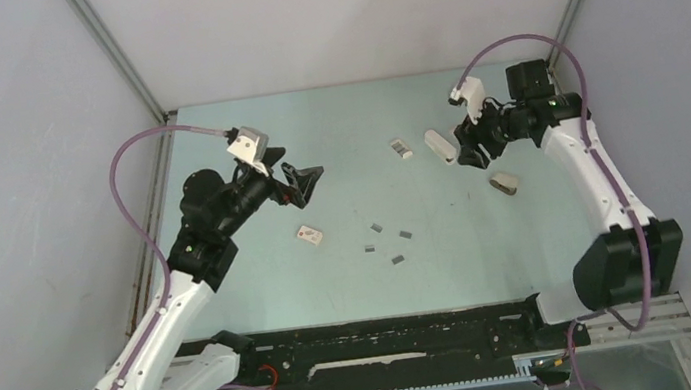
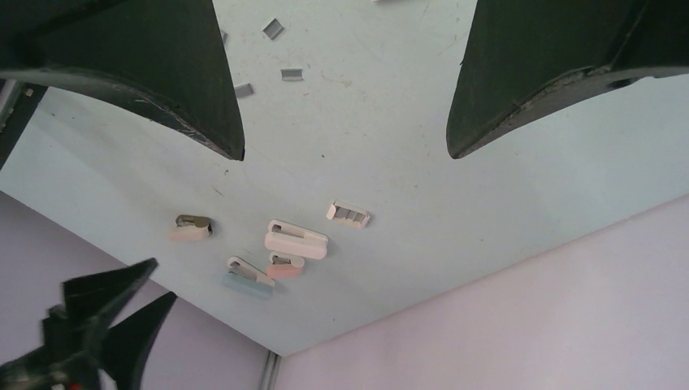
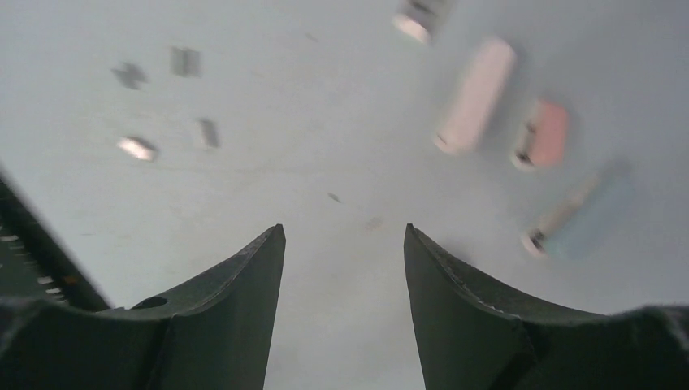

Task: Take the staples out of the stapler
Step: Pick up the staple box from the center of the board, then place the staple box at the center of the board.

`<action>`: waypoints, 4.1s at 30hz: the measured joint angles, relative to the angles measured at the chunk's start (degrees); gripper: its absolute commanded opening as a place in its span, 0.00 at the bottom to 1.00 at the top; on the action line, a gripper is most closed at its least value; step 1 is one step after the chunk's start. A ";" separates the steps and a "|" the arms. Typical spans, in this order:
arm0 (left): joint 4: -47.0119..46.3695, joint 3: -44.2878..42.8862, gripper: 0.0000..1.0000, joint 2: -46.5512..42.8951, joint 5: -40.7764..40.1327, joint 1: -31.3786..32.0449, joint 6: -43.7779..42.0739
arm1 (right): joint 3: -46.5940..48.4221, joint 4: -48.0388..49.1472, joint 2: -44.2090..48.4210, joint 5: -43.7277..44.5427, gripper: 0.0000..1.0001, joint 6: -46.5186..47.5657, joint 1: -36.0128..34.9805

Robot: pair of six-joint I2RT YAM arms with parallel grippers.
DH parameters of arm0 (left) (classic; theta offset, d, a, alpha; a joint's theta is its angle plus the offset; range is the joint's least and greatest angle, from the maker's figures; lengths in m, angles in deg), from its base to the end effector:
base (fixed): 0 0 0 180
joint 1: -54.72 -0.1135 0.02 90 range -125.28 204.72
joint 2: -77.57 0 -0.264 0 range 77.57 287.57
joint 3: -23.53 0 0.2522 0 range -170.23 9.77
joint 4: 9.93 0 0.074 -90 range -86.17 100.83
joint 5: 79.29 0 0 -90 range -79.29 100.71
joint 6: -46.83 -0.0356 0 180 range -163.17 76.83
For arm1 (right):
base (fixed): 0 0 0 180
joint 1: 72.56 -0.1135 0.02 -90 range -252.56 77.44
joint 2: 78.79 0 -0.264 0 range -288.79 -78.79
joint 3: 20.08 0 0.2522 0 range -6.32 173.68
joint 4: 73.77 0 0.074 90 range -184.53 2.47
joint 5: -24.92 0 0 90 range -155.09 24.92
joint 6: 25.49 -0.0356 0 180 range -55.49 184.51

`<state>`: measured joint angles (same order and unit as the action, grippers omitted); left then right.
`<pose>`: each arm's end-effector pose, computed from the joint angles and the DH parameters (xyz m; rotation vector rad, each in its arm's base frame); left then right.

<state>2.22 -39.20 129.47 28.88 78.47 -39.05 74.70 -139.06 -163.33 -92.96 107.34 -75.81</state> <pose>0.1901 -0.0958 0.3662 0.5221 1.5427 -0.6284 0.3020 0.0338 0.3347 -1.1099 2.1313 0.3042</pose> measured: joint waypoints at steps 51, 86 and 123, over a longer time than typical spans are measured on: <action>11.15 -7.76 0.89 22.36 18.12 -10.54 26.05 | 35.41 9.90 -43.04 7.80 0.84 -31.69 -13.84; 9.77 -7.76 0.89 20.61 20.15 -13.09 28.02 | 49.13 -0.66 -59.65 16.70 0.53 -27.78 -15.69; 8.17 -7.76 0.90 20.61 21.55 -13.46 28.94 | 2.01 9.60 -31.65 15.56 0.41 -8.31 -24.79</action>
<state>10.40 -46.96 150.08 50.43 65.00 -10.11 76.71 -129.46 -194.97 -77.40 99.03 -100.60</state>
